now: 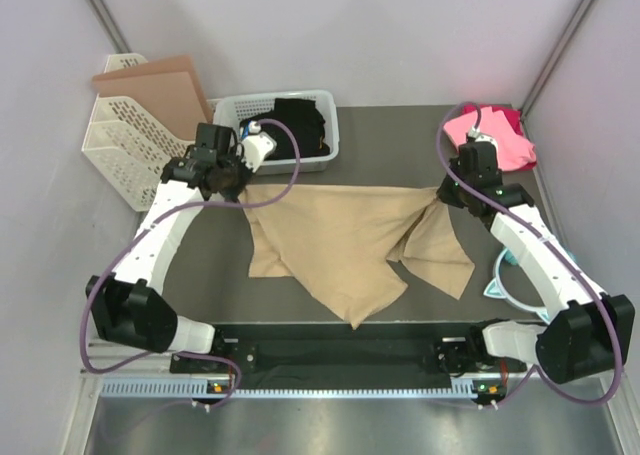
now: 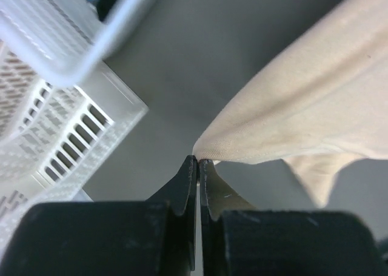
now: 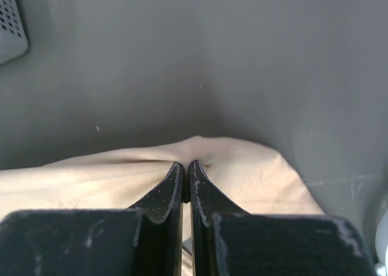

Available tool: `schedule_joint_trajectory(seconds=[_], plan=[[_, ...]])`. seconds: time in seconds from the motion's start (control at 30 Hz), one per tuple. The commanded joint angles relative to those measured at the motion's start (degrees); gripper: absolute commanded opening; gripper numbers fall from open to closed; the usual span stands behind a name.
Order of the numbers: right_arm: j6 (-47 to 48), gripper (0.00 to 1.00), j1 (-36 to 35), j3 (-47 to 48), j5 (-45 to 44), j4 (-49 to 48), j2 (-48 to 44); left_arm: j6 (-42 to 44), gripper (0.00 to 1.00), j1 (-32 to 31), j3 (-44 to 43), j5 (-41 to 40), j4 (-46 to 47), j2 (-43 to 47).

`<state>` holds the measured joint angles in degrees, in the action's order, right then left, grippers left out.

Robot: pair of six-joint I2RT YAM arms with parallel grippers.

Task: Fold and stack the t-shirts
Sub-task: Flatten out the tshirt

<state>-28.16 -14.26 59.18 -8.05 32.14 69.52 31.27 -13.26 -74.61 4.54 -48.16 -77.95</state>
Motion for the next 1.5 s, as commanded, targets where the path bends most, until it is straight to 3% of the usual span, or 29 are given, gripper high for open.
schedule_joint_trajectory(seconds=[0.0, 0.2, 0.33, 0.37, 0.4, 0.6, 0.83, 0.93, 1.07, 1.2, 1.47], plan=[[2.93, 0.0, -0.24, 5.16, -4.78, -4.72, 1.06, -1.03, 0.0, 1.83, -8.09, 2.41, 6.24, -2.72], [3.82, 0.04, -0.24, 5.42, -5.83, -3.23, 3.61, -1.3, 0.0, 1.83, -7.57, 4.6, 6.77, -4.84], [4.17, 0.43, -0.24, 5.42, -7.67, -1.91, 3.17, -1.03, 0.0, 1.83, -6.52, 4.34, 7.73, -4.75], [3.91, 0.61, -0.24, 5.6, -8.37, -1.65, 2.82, -0.94, 0.0, 1.83, -6.51, 3.99, 7.73, -4.93], [3.73, 0.65, -0.33, 5.6, -9.77, -1.21, 2.47, -0.77, 0.0, 1.83, -6.51, 3.56, 7.73, -4.93], [1.88, 0.62, -0.33, 2.0, -9.36, 0.82, -5.34, -0.42, 0.0, 1.83, -5.37, 3.02, 8.52, -3.7], [-2.15, 0.58, -3.75, -8.45, 9.18, 0.99, -12.91, 0.02, 0.0, 1.83, -3.8, 2.06, 9.22, -3.7], [-3.91, 0.58, -8.76, -12.24, 4.55, 2.22, -13.18, 0.2, 0.0, 1.83, -2.3, 1.27, 10.02, -3.7], [-5.41, 0.67, -8.15, -15.05, 0.24, 1.96, -12.66, 1.6, 0.0, 2.01, 0.25, -1.8, 12.74, -3.87], [-5.76, 0.63, -7.62, -14.18, -4.85, 3.54, -7.65, 2.57, 0.0, 2.71, 0.96, -3.04, 13.79, -5.45], [-4.27, 0.61, -7.53, -16.38, -4.25, 0.73, -2.63, 5.38, 0.0, 6.4, 6.4, -4.1, 18.54, -7.39]])
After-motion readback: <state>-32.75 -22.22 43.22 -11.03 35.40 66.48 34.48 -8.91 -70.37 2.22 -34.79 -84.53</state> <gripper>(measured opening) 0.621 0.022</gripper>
